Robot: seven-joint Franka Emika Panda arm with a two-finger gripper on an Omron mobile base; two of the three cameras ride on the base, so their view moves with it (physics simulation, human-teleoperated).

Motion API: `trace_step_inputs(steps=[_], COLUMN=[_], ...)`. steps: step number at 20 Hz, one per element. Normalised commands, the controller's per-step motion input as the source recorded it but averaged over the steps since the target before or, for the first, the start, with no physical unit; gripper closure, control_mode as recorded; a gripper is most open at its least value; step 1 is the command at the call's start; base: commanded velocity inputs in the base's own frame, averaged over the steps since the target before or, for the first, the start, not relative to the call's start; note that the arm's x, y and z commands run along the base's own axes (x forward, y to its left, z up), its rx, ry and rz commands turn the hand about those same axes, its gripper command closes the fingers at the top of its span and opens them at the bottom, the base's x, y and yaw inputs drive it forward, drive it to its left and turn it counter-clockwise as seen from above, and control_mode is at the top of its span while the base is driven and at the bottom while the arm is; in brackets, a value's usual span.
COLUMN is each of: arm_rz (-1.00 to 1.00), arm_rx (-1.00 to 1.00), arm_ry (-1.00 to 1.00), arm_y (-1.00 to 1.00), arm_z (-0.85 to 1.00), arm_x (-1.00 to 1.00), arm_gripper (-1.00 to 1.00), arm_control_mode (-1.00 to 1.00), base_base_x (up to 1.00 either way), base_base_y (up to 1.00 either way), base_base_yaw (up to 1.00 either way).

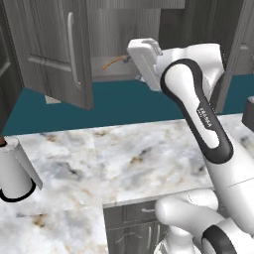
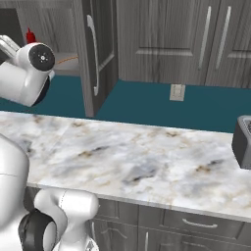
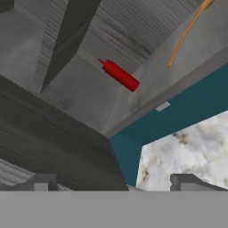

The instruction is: The dining table condiment station is running low on ketchup. Refill the condiment station by opening the cabinet and taking the ketchup from the cabinet and placing it on the dining table.

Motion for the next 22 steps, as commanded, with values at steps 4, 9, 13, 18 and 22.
trace_step_inputs(steps=[4,9,13,18,22], arm_rz=[0.00,0.00,0.00,0.00,0.00], arm_rx=[0.00,0.00,0.00,0.00,0.00], arm_ry=[0.08,0.06,0.05,0.03,0.02], arm_y=[0.14,0.20,0.27,0.32,0.56], arm_z=[0.00,-0.01,-0.07,-0.11,-0.22], arm_x=[0.40,0.41,0.50,0.50,0.19], arm_gripper=[-1.00,-1.00,-1.00,-1.00,-1.00], arm_control_mode=[-1.00,-1.00,-1.00,-1.00,-1.00], base_base_x=[0.00,0.00,0.00,0.00,0.00], base_base_y=[0.00,0.00,0.00,0.00,0.00], base_base_yaw=[0.00,0.00,0.00,0.00,0.00])
